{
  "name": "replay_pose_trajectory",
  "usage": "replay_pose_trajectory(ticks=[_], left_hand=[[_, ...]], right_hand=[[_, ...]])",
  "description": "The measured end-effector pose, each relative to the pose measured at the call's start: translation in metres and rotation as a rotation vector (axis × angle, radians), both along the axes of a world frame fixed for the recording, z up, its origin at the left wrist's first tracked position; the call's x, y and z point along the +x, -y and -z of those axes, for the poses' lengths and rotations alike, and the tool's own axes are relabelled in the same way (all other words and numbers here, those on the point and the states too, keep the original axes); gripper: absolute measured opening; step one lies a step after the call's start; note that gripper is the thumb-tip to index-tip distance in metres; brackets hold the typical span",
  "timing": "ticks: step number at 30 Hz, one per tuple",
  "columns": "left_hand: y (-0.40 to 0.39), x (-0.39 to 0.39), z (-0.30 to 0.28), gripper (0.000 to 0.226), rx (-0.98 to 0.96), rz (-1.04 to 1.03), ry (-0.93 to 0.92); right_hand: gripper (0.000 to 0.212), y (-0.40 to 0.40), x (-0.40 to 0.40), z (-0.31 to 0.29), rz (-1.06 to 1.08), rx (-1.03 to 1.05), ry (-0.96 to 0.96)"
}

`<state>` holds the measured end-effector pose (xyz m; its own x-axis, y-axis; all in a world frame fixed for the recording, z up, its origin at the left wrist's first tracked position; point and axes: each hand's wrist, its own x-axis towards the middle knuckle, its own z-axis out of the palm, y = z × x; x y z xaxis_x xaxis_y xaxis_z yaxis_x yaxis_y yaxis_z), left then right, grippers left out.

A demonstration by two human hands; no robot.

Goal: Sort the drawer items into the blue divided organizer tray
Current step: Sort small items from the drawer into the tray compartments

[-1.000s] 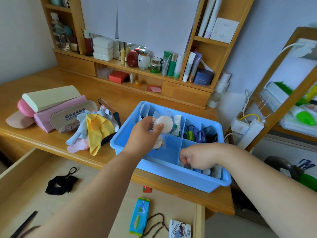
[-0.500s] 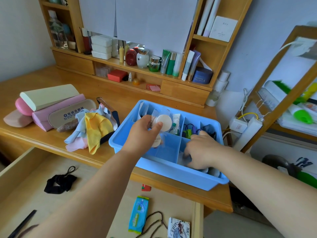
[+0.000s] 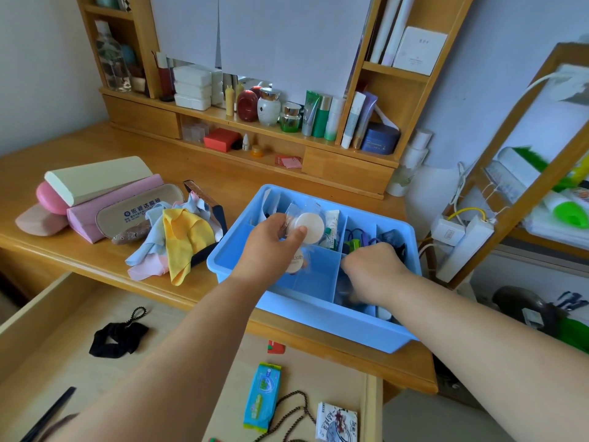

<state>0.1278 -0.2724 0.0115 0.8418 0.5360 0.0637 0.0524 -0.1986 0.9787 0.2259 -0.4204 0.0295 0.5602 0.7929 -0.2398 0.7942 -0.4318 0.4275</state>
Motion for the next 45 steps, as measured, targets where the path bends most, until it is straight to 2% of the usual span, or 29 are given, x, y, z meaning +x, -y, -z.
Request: replay_pose_trajectory(ticks=[4, 5, 7, 9, 10, 11, 13, 17, 21, 25, 27, 30, 33, 36, 40, 43, 45], left_hand=[[-0.002, -0.001, -0.002, 0.019, -0.015, 0.024, -0.001], [-0.002, -0.001, -0.002, 0.018, -0.014, 0.035, -0.006], [-0.003, -0.001, -0.003, 0.017, -0.031, 0.087, -0.011], [-0.002, -0.001, -0.004, 0.016, -0.072, 0.167, -0.007], [-0.003, -0.001, -0.004, 0.017, -0.091, 0.199, -0.005], [-0.003, -0.002, -0.005, 0.017, -0.113, 0.222, 0.000], [-0.005, -0.003, -0.006, 0.019, -0.164, 0.247, 0.022], [-0.007, -0.004, -0.006, 0.032, -0.235, 0.251, 0.068], [-0.007, -0.003, -0.002, 0.016, -0.233, 0.182, 0.100], [-0.005, -0.002, -0.002, 0.020, -0.215, 0.177, 0.084], [-0.004, -0.003, -0.003, 0.022, -0.196, 0.183, 0.066], [-0.005, -0.006, -0.004, 0.025, -0.172, 0.179, 0.056], [-0.005, -0.007, -0.005, 0.026, -0.180, 0.182, 0.067], [-0.004, -0.007, -0.005, 0.022, -0.196, 0.181, 0.075], [-0.004, -0.006, -0.005, 0.020, -0.185, 0.177, 0.065], [-0.004, -0.007, -0.006, 0.019, -0.183, 0.176, 0.065], [-0.003, -0.007, -0.006, 0.019, -0.185, 0.175, 0.063]], right_hand=[[0.029, 0.005, 0.010, -0.015, 0.142, 0.063, -0.282], [0.027, 0.009, 0.015, -0.021, 0.193, 0.168, -0.343], [0.019, 0.015, 0.023, -0.037, 0.258, 0.552, -0.434], [0.007, 0.015, 0.022, -0.050, 0.303, 0.960, -0.639], [0.007, 0.012, 0.017, -0.056, 0.320, 1.036, -0.768], [0.013, 0.008, 0.011, -0.058, 0.324, 1.038, -0.852], [0.020, 0.000, 0.000, -0.054, 0.308, 0.977, -0.868], [0.009, -0.003, -0.005, -0.051, 0.304, 0.969, -0.811], [0.008, 0.022, 0.012, -0.066, 0.352, 0.997, -0.723], [0.010, 0.047, 0.018, -0.075, 0.374, 0.682, -0.654], [0.011, 0.041, 0.013, -0.062, 0.341, 0.631, -0.521], [0.012, 0.020, 0.001, -0.032, 0.196, 0.489, -0.216], [0.010, 0.013, -0.007, -0.002, 0.075, 0.309, -0.094], [0.010, 0.019, -0.004, 0.010, 0.082, 0.305, -0.108], [0.029, 0.024, 0.006, 0.008, 0.107, 0.249, -0.337], [0.009, 0.017, 0.003, 0.013, 0.046, 0.230, -0.201], [0.007, 0.010, -0.001, 0.014, 0.021, 0.192, -0.098]])
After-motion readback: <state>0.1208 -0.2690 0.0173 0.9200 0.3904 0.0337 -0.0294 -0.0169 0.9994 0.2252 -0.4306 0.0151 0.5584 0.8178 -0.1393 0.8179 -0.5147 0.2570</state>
